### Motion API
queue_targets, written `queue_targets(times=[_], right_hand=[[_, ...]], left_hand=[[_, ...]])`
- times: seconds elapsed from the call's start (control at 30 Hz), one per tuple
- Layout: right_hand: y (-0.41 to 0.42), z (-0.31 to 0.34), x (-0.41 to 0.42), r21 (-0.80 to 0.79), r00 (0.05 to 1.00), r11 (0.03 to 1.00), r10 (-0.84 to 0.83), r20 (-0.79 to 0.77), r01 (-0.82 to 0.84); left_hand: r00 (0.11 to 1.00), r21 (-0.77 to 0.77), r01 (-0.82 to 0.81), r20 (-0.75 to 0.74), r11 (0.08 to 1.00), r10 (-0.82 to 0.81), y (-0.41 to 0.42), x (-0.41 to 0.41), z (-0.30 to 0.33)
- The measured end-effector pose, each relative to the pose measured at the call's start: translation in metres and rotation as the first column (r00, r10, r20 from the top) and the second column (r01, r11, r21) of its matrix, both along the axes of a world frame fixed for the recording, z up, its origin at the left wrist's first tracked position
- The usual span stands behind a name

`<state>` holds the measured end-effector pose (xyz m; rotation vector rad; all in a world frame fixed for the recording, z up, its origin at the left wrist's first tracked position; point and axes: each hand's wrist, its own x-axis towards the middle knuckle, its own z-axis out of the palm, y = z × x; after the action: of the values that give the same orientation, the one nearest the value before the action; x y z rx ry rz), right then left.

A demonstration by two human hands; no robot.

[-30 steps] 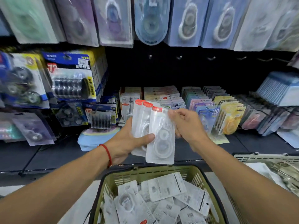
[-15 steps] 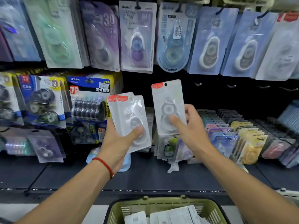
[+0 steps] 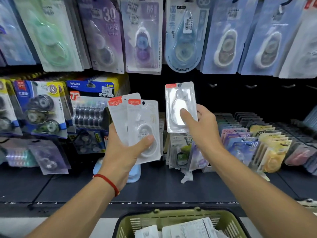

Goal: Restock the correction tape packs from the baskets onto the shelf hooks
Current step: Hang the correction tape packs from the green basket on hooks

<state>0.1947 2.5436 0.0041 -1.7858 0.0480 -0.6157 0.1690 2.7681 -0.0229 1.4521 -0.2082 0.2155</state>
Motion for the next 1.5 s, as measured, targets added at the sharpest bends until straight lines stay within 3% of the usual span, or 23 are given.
queue_targets(times=[0.13,0.17,0.27,0.37,0.43,0.53,0.6,0.7,1.17,1.43,1.5], right_hand=[[-0.005,-0.009,0.003,-0.364,0.925,0.931,-0.109,-0.364,-0.034],[-0.005,-0.009,0.000,-0.329,0.919,0.941,-0.066,-0.388,-0.072],[0.001,-0.006,-0.010,-0.049,0.851,0.922,0.334,-0.406,-0.385],[0.008,-0.006,-0.019,-0.118,0.807,0.842,0.453,-0.378,-0.527],[0.008,-0.008,-0.021,-0.132,0.848,0.863,0.434,-0.303,-0.489],[0.002,-0.008,-0.022,0.031,0.906,0.922,0.386,-0.173,-0.386],[-0.004,-0.006,-0.019,0.105,0.945,0.947,0.313,-0.091,-0.303],[-0.011,-0.004,-0.015,0.068,0.973,0.972,0.227,-0.032,-0.224],[-0.009,0.012,-0.012,0.173,0.991,0.976,0.130,0.039,-0.135],[-0.007,0.015,-0.011,0.138,0.995,0.986,0.095,0.001,-0.095],[-0.009,0.012,-0.009,0.051,0.995,0.995,0.084,-0.059,-0.081]], left_hand=[[1.000,0.008,0.001,0.015,1.000,-0.001,-0.009,-0.004,0.001],[1.000,0.014,0.012,0.021,1.000,-0.012,-0.011,-0.004,0.002],[0.999,-0.026,0.038,0.010,0.999,-0.038,-0.018,-0.006,0.004],[0.997,-0.106,0.070,-0.031,0.992,-0.073,-0.028,-0.009,0.007],[0.991,-0.171,0.105,-0.066,0.980,-0.118,-0.031,-0.011,0.009],[0.978,-0.246,0.147,-0.110,0.958,-0.178,-0.030,-0.012,0.013],[0.980,-0.243,0.107,-0.139,0.964,-0.144,-0.029,-0.013,0.015],[0.981,-0.215,0.038,-0.176,0.976,-0.077,-0.029,-0.014,0.015],[0.989,-0.072,-0.123,-0.095,0.990,0.116,-0.025,-0.013,0.012],[0.988,-0.085,-0.138,-0.079,0.987,0.132,-0.027,-0.014,0.012],[0.987,-0.088,-0.144,-0.082,0.986,0.137,-0.028,-0.014,0.012]])
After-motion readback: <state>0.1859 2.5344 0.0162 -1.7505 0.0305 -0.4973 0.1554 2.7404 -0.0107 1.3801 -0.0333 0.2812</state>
